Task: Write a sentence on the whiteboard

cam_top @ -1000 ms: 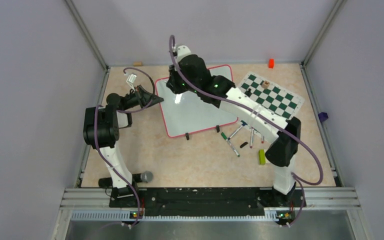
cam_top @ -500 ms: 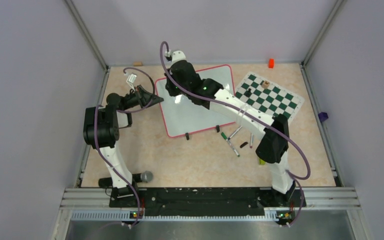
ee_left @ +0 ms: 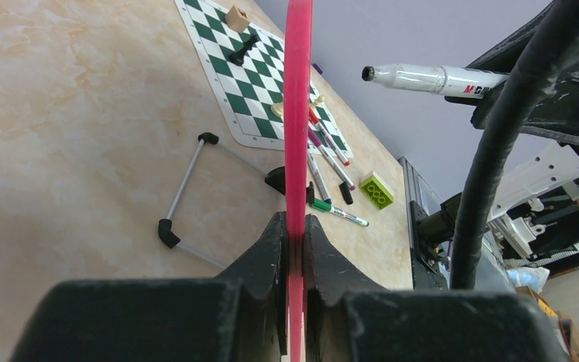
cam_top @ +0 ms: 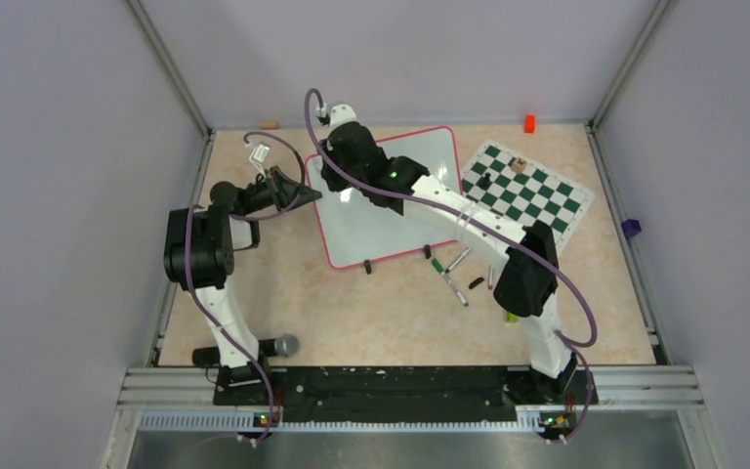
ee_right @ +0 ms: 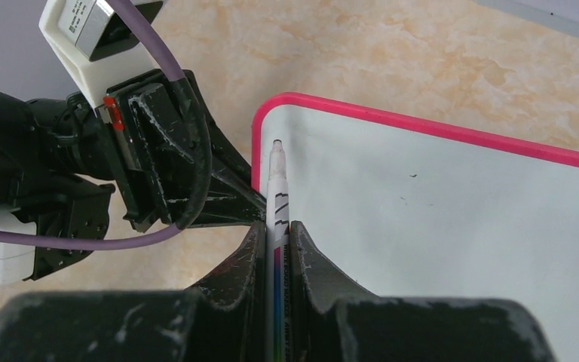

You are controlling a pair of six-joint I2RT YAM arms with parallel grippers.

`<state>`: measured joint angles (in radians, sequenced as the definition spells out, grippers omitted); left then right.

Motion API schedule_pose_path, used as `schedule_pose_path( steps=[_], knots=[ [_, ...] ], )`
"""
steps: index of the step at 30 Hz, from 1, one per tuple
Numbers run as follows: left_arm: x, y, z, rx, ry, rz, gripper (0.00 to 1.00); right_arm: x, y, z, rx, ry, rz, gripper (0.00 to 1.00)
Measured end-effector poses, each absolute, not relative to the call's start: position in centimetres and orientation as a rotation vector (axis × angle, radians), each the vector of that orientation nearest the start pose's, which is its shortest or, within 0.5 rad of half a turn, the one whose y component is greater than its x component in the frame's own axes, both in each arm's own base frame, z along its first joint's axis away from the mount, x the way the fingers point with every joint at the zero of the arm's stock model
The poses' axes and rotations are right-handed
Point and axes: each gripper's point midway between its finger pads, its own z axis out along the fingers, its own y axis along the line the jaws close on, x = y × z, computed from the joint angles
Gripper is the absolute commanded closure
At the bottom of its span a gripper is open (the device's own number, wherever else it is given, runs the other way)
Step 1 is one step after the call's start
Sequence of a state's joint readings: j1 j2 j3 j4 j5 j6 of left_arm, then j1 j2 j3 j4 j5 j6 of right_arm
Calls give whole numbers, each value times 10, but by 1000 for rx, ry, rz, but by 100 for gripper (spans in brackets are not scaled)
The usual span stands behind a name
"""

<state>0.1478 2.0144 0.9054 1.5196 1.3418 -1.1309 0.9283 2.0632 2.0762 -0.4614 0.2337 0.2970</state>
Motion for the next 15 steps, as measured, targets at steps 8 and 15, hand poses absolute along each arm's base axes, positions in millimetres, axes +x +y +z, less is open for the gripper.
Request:
schedule_pose_path(
  steps=[8, 15],
  knots=[
    [396, -122, 174, 405, 1644, -1530, 100, 380, 459, 267, -498, 1981, 537, 100],
    [396, -122, 174, 405, 1644, -1530, 100, 382, 459, 265, -502, 1981, 527, 100]
  ],
)
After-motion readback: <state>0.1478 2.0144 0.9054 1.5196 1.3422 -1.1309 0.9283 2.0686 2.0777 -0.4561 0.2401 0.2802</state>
